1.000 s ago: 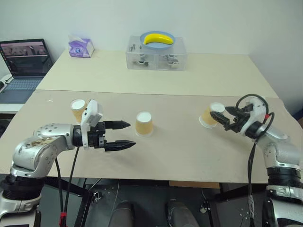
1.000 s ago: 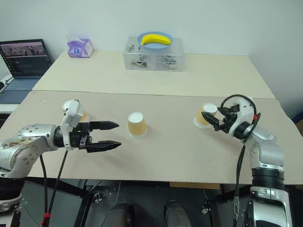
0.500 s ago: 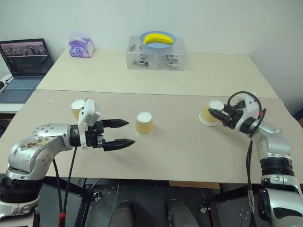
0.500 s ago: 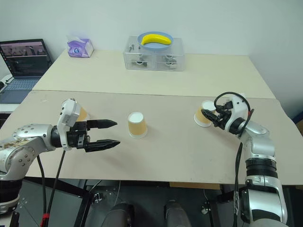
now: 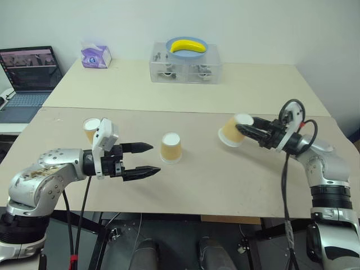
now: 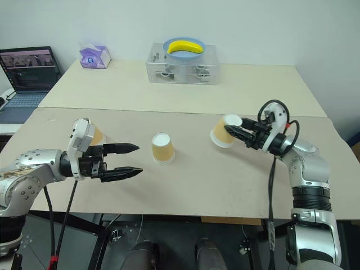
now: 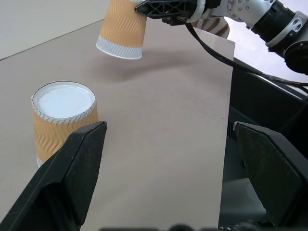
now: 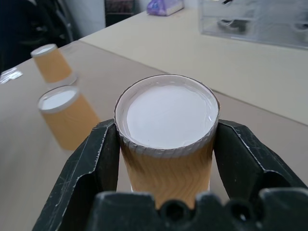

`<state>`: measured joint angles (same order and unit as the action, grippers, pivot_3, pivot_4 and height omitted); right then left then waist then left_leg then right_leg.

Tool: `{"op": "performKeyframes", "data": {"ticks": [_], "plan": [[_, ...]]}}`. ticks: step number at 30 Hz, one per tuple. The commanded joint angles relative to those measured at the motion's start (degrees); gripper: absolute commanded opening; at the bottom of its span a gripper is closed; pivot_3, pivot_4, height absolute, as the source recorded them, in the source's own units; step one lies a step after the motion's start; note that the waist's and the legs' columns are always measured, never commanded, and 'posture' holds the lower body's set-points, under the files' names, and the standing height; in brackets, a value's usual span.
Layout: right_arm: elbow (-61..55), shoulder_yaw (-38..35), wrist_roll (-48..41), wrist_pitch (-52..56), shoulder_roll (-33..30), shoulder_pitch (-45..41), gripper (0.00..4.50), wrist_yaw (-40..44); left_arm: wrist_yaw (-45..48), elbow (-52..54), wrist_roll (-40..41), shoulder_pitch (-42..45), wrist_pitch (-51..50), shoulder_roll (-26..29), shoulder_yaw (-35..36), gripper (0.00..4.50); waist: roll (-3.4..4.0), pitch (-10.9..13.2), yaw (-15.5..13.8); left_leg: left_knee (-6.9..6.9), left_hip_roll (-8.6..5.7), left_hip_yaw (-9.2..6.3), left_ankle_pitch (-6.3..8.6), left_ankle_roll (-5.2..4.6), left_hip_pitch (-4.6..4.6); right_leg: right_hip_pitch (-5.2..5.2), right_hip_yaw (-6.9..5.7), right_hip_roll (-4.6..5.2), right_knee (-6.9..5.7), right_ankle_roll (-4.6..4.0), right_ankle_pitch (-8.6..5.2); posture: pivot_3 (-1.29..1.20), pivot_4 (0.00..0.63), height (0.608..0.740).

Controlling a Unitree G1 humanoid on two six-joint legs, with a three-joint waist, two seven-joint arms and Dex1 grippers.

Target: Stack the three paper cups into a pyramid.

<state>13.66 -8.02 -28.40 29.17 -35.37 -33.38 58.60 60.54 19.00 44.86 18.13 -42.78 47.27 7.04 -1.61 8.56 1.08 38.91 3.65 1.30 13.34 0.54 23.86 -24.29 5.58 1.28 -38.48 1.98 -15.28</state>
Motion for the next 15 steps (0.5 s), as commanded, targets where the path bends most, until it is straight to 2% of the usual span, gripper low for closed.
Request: {"op": "performKeyframes", "data": {"ticks": [1,15], "plan": [[-0.7,1.6,-0.2,0.7,-0.8,-1.1,2.66,3.0,0.0,1.3,0.9,0.3,-0.2,0.8,1.5,4.50,0.00,0.0,-0.1,0.00,0.00,0.00,0.00,0.00,0.00,0.00,0.00,0.00,0.00,0.00,0.00,0.00,0.150,0.694],[4.2,10.1,4.2,-3.9,6.4,-6.9,2.66,7.1,-1.5,3.3,1.9,-1.7,-0.8,1.2,3.1,4.50,0.01,0.0,0.1,-0.02,0.02,0.00,0.00,0.00,0.00,-0.04,0.00,-0.02,-0.01,0.00,0.00,0.00,0.150,0.694]]}}
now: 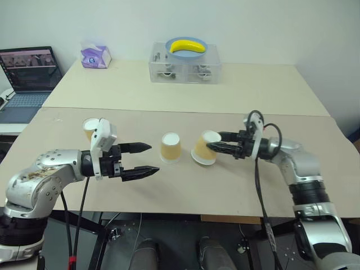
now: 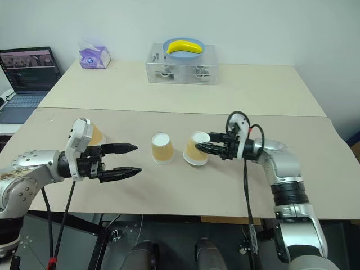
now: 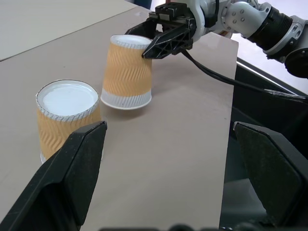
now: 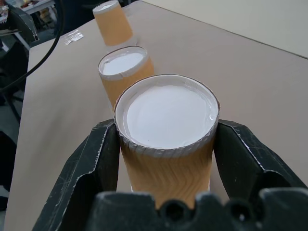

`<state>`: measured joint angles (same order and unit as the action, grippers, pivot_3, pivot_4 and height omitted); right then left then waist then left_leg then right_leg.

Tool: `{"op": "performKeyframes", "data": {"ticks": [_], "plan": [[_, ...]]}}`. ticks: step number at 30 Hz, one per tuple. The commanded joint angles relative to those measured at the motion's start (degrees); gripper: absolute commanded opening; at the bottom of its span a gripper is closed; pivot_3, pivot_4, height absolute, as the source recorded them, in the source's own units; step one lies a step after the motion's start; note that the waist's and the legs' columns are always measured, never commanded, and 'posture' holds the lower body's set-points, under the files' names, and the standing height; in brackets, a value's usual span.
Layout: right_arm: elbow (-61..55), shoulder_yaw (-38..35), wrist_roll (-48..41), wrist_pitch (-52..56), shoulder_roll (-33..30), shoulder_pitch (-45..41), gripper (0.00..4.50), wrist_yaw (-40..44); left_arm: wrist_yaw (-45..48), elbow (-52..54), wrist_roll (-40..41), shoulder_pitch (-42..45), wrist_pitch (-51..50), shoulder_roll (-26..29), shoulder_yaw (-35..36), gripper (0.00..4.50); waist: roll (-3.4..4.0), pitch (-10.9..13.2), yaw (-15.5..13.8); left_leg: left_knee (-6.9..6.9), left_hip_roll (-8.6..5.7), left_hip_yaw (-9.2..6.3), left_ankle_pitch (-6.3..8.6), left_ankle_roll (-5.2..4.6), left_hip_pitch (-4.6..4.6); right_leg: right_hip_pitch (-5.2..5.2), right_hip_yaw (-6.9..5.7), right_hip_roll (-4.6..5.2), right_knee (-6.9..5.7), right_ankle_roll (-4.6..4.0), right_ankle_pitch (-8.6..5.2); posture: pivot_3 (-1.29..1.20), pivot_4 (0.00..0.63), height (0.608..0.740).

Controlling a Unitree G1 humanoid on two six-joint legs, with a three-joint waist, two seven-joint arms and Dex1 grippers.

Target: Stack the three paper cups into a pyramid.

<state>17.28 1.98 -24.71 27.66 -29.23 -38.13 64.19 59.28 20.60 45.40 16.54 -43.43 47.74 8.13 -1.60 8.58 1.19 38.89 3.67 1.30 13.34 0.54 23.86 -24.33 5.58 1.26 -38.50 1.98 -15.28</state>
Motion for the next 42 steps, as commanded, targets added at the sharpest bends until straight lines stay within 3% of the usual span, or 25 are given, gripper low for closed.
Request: {"op": "performKeyframes", "data": {"ticks": [1,28,30,33,42], "plan": [[1.5,0.2,0.9,-2.9,0.7,-2.7,2.66,1.5,-0.4,1.8,1.5,-0.2,-0.3,0.7,2.2,4.50,0.00,0.0,-0.1,0.00,0.00,0.00,0.00,0.00,0.00,0.00,0.00,0.00,0.01,0.00,0.00,0.00,0.150,0.694],[10.7,1.3,6.1,-9.1,5.5,-7.0,2.66,3.2,-2.7,3.8,3.2,-2.2,-0.9,0.8,4.0,4.50,0.02,0.0,0.0,0.00,0.01,0.00,0.00,0.00,-0.01,-0.02,-0.02,0.00,-0.04,-0.01,0.00,0.00,0.150,0.694],[10.9,0.9,5.5,-8.4,5.5,-7.2,3.62,3.8,-2.8,3.9,3.2,-2.1,-0.9,0.8,4.1,4.50,0.02,0.0,0.0,0.00,0.01,0.00,0.00,0.00,-0.01,-0.02,-0.02,0.00,-0.04,-0.01,0.00,0.00,0.150,0.694],[10.9,1.3,6.5,-8.4,5.4,-7.2,4.42,2.8,-2.9,3.9,3.2,-2.3,-0.9,0.8,4.2,4.50,0.02,0.0,-0.1,0.00,0.01,0.00,0.00,0.00,0.00,-0.02,-0.02,0.00,-0.03,-0.01,0.00,0.00,0.150,0.694],[8.6,-1.4,3.5,-4.3,3.5,-7.1,4.42,3.9,-2.6,3.5,3.4,-1.9,-0.8,0.7,3.9,4.50,0.03,0.0,-0.1,0.00,0.01,0.00,0.00,0.00,0.00,-0.02,-0.02,0.00,-0.04,-0.01,0.00,0.00,0.150,0.694]]}}
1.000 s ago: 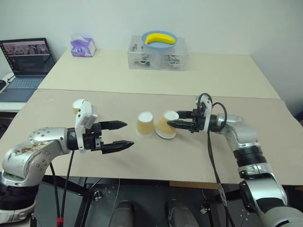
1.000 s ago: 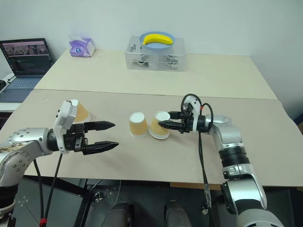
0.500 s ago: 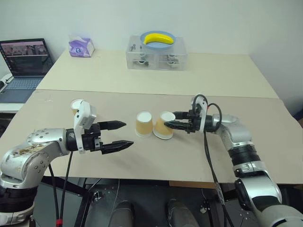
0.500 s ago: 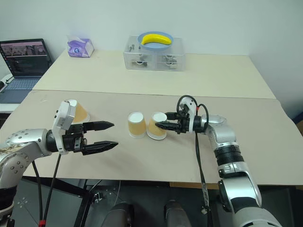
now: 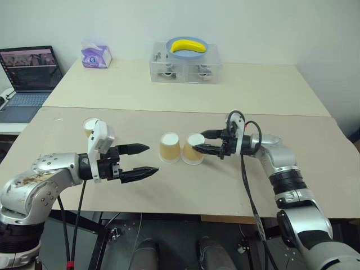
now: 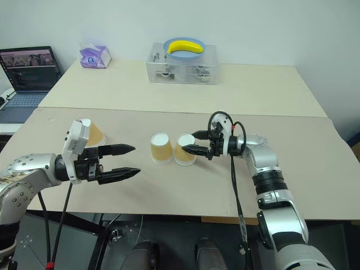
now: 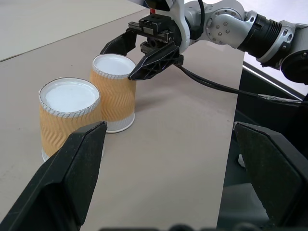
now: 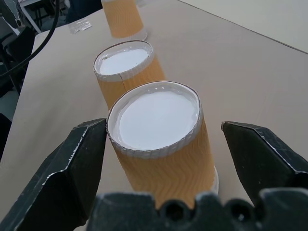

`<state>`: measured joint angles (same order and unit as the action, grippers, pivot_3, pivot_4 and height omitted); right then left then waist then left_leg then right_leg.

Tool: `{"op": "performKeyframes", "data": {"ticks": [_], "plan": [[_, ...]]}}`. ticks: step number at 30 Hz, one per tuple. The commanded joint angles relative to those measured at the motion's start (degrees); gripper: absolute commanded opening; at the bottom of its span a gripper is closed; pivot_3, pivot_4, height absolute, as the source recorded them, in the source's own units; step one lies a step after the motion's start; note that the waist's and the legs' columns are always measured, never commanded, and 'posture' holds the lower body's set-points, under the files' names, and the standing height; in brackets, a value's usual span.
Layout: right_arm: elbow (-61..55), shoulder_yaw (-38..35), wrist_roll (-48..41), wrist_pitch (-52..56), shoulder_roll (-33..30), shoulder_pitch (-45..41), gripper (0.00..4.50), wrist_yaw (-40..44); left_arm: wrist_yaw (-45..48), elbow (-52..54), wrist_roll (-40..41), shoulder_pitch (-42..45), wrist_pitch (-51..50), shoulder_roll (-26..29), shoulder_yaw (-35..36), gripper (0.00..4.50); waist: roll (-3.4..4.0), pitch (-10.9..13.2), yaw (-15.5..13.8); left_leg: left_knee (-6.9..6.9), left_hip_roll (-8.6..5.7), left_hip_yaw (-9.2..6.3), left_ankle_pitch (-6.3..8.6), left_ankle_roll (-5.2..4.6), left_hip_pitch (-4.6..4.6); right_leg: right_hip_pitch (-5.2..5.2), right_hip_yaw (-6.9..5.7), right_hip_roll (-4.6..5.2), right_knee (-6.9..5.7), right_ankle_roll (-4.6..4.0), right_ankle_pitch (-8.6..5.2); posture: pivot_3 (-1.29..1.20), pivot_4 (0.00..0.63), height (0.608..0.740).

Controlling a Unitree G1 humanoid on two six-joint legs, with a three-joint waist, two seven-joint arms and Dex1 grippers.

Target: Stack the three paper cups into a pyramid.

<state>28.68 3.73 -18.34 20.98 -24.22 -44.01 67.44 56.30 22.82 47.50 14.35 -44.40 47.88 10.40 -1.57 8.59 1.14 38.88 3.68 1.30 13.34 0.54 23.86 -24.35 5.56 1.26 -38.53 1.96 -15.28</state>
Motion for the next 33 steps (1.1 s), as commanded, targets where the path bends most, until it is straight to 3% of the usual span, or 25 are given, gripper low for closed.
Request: {"op": "performKeyframes", "data": {"ticks": [1,11,16,22,26,31,33], "plan": [[-3.4,-3.8,-4.0,3.9,-1.9,-1.2,4.42,1.1,0.4,1.2,1.3,0.3,0.2,0.6,1.6,4.50,0.00,0.0,0.0,0.00,0.00,0.00,0.00,0.00,0.00,0.00,0.00,0.00,0.00,0.00,0.00,0.00,0.150,0.694],[-15.4,-8.3,-14.4,15.8,-8.8,5.4,4.42,7.4,1.4,-2.4,1.4,4.3,0.2,-0.8,-0.4,4.50,0.01,0.0,-0.4,-0.02,0.00,0.00,0.00,0.00,0.01,0.03,-0.02,0.00,0.07,0.01,-0.01,0.00,0.150,0.694],[-15.9,-13.9,-15.1,14.8,-10.1,5.7,4.42,0.9,-0.5,-3.5,2.2,5.9,-0.2,-2.5,0.3,4.50,0.01,0.0,-0.1,0.00,0.00,0.00,0.00,0.00,-0.01,0.02,0.00,0.00,0.00,0.00,0.00,0.00,0.150,0.694],[-32.0,-15.8,-20.7,20.6,-13.3,8.0,4.42,-2.0,-7.0,1.5,3.0,0.6,-4.2,-0.7,4.5,4.50,0.11,0.1,0.5,-0.06,0.04,-0.01,0.01,-0.02,0.08,-0.07,0.02,-0.02,0.07,0.01,-0.02,0.00,0.150,0.694],[-34.5,-15.3,-19.7,20.5,-13.1,8.5,4.42,-6.7,-18.1,1.7,0.2,-1.0,-6.5,-2.3,6.8,4.50,0.08,0.1,0.4,-0.01,0.01,-0.04,0.01,-0.02,0.02,0.02,-0.01,0.01,0.04,0.00,-0.03,0.00,0.150,0.694],[-36.3,-13.8,-19.9,19.7,-12.3,10.4,4.42,-7.8,-35.3,5.0,-2.2,-0.7,-10.9,-10.1,6.8,4.50,0.06,0.1,-0.2,0.03,-0.02,-0.03,0.01,-0.02,-0.04,0.10,0.01,0.03,0.05,0.03,-0.02,0.00,0.150,0.694],[-37.1,-12.8,-20.4,19.8,-11.6,10.9,4.42,-7.8,-41.9,6.7,-8.3,-1.5,-9.5,-12.9,3.9,4.50,0.04,0.1,-0.3,0.02,-0.02,-0.04,0.01,-0.02,0.04,0.05,0.00,0.04,0.08,0.03,-0.02,0.00,0.150,0.694]]}}
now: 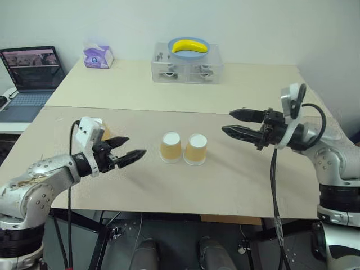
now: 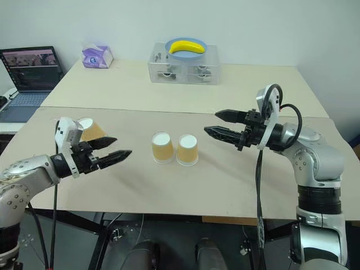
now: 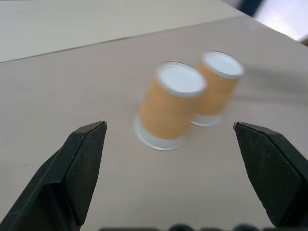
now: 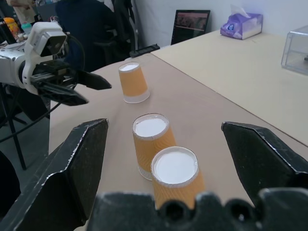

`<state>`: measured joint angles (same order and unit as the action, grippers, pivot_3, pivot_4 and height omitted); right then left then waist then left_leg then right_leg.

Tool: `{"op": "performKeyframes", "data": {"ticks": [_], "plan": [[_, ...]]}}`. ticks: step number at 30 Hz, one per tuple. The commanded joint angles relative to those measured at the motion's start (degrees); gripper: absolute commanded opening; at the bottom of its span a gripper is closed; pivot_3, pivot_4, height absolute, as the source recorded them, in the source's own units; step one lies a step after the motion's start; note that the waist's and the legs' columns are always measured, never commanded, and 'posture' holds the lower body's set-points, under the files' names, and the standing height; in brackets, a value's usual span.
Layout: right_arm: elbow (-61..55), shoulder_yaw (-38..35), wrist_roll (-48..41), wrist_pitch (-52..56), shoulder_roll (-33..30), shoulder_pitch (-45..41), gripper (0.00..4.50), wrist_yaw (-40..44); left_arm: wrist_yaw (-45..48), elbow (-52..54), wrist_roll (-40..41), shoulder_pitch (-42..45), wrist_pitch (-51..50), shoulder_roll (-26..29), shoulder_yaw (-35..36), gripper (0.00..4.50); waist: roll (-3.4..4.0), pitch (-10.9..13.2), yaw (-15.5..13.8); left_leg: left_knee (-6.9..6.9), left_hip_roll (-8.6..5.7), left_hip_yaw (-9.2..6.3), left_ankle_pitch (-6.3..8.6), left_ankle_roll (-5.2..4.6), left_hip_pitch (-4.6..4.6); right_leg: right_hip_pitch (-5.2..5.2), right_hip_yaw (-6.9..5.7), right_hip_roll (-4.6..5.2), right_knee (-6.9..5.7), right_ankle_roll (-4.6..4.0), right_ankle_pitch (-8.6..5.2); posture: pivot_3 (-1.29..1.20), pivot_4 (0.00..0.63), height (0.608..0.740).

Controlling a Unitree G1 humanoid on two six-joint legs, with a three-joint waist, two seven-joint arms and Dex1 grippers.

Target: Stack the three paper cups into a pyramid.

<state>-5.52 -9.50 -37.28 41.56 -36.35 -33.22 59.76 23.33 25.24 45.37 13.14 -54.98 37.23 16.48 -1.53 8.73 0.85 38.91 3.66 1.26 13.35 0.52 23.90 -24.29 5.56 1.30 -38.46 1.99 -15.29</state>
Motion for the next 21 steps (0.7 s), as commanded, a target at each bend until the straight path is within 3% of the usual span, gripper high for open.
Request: {"op": "performKeyframes", "data": {"ticks": [1,5,7,11,21], "plan": [[-3.1,0.9,-1.3,-1.0,0.8,0.2,4.42,-0.1,-11.6,4.5,-9.3,-0.2,2.5,-3.4,-3.5,4.50,0.00,0.0,0.0,-0.01,-0.01,-0.02,0.00,0.00,0.05,-0.03,0.00,0.01,0.02,0.00,0.00,0.00,0.150,0.694],[-2.9,1.7,-1.9,-0.9,2.5,-0.4,4.42,-0.5,-26.9,-0.1,-19.2,3.8,4.9,-12.2,-2.2,4.50,-0.02,0.0,-0.1,0.02,-0.04,-0.06,0.00,0.00,0.11,-0.06,-0.02,0.03,-0.02,-0.03,0.03,0.00,0.150,0.694],[-2.5,2.1,-1.3,-1.0,2.9,-0.6,4.42,-1.0,-29.6,-1.5,-22.2,5.7,9.6,-15.0,-1.1,4.50,-0.03,0.0,-0.1,0.06,-0.08,-0.09,0.00,0.00,0.09,-0.04,-0.04,0.04,-0.06,-0.02,0.05,0.00,0.150,0.694],[-3.1,1.6,-1.9,-0.7,2.4,-0.2,4.42,-0.7,-33.2,-3.1,-27.1,9.1,14.8,-16.2,0.5,4.50,-0.03,0.0,-0.1,0.05,-0.14,-0.09,0.00,0.01,0.12,-0.03,-0.02,0.08,-0.01,-0.01,0.06,0.00,0.150,0.694],[-2.9,0.7,-2.9,-0.7,1.9,-0.4,4.42,-1.4,-38.4,-9.3,-31.6,11.7,15.2,-20.8,3.3,4.50,-0.05,0.0,-0.1,0.11,-0.34,-0.18,-0.02,0.02,0.21,-0.03,-0.08,0.29,-0.02,0.10,0.12,0.00,0.150,0.694]]}}
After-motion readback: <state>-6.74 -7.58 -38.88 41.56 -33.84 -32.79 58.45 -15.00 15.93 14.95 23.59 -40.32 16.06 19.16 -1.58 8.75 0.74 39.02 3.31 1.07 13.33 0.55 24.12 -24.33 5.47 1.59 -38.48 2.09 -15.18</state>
